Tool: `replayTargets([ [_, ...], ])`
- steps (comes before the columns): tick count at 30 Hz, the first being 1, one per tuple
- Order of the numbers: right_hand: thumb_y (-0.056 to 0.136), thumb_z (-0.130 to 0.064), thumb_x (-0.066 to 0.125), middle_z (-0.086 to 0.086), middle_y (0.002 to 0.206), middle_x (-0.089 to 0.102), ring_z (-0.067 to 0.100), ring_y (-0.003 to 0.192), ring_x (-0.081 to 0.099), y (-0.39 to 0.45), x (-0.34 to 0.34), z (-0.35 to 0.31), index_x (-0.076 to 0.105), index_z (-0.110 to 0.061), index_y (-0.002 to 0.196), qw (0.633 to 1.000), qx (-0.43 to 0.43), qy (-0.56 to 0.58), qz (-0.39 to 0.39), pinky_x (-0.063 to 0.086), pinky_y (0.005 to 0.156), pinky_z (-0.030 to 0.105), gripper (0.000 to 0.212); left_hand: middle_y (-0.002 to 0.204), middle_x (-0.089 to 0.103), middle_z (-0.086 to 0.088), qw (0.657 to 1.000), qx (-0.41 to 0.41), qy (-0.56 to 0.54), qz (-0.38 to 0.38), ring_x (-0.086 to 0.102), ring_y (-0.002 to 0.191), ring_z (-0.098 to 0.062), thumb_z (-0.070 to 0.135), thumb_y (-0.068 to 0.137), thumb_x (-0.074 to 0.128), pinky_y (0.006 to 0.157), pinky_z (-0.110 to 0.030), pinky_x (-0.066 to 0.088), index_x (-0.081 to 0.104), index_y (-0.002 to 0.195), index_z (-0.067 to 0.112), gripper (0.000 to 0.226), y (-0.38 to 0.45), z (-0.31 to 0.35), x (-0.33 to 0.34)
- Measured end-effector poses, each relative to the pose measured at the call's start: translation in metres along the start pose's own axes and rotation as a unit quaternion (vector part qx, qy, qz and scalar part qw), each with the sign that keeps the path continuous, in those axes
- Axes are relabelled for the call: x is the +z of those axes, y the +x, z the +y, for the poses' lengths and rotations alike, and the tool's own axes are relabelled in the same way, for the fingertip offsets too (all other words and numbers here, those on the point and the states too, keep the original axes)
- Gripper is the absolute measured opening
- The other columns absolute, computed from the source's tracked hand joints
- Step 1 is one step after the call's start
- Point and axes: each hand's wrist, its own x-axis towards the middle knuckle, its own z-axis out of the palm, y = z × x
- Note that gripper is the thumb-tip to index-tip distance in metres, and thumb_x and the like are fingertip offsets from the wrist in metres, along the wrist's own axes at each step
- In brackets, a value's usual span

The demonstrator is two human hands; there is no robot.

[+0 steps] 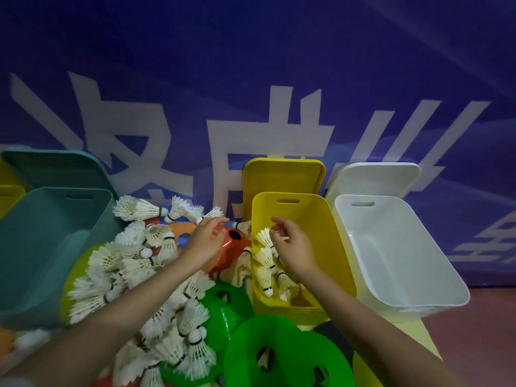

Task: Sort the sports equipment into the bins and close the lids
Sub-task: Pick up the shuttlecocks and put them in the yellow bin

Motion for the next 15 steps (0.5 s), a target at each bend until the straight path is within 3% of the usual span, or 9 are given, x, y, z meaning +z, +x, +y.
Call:
replayTargets([
  [3, 0.091, -0.012, 0.056, -0.004, 0.095, 0.062, 0.001, 0.086, 0.057, -0.010, 0.034, -0.024, 0.062, -0.017, 0.118, 0.998, -0.027, 0.036, -0.037, 0.042, 0.070, 0.007, 0.029, 0.123, 0.057, 0.000, 1.000, 0.005, 0.016, 0.016, 0.056, 0.104, -0.010, 0.012, 0.094, 0.048, 0.086, -0.025, 0.044, 0.060, 0.120, 0.026, 0.032, -0.025, -0.025, -0.048],
  [7, 0.088, -0.012, 0.057, 0.000, 0.099, 0.064, 0.009, 0.088, 0.059, -0.022, 0.089, -0.039, 0.062, -0.016, 0.118, 0.992, -0.052, 0.040, -0.106, 0.047, 0.079, 0.022, 0.030, 0.111, 0.060, 0.002, 0.998, -0.012, 0.027, 0.058, 0.057, 0.096, -0.011, 0.008, 0.093, 0.051, 0.076, -0.017, 0.041, 0.064, 0.108, 0.028, 0.028, -0.063, -0.056, -0.097],
  [11, 0.091, -0.021, 0.058, 0.005, 0.121, 0.057, 0.016, 0.106, 0.055, -0.032, 0.131, -0.036, 0.052, -0.016, 0.133, 0.976, -0.058, -0.089, -0.193, 0.042, 0.087, 0.025, 0.042, 0.113, 0.060, 0.000, 0.994, -0.026, 0.102, 0.024, 0.058, 0.098, -0.013, 0.015, 0.094, 0.054, 0.080, -0.024, 0.042, 0.064, 0.115, 0.019, 0.024, -0.093, -0.092, -0.120],
  [15, 0.092, -0.020, 0.054, 0.002, 0.142, 0.046, 0.020, 0.131, 0.040, -0.041, 0.145, -0.021, 0.045, -0.020, 0.140, 0.920, -0.131, -0.235, -0.284, 0.035, 0.102, 0.028, 0.049, 0.120, 0.054, 0.007, 0.983, 0.028, 0.168, -0.069, 0.051, 0.112, -0.010, 0.038, 0.090, 0.051, 0.093, -0.025, 0.041, 0.060, 0.120, 0.025, 0.034, -0.111, -0.119, -0.129],
])
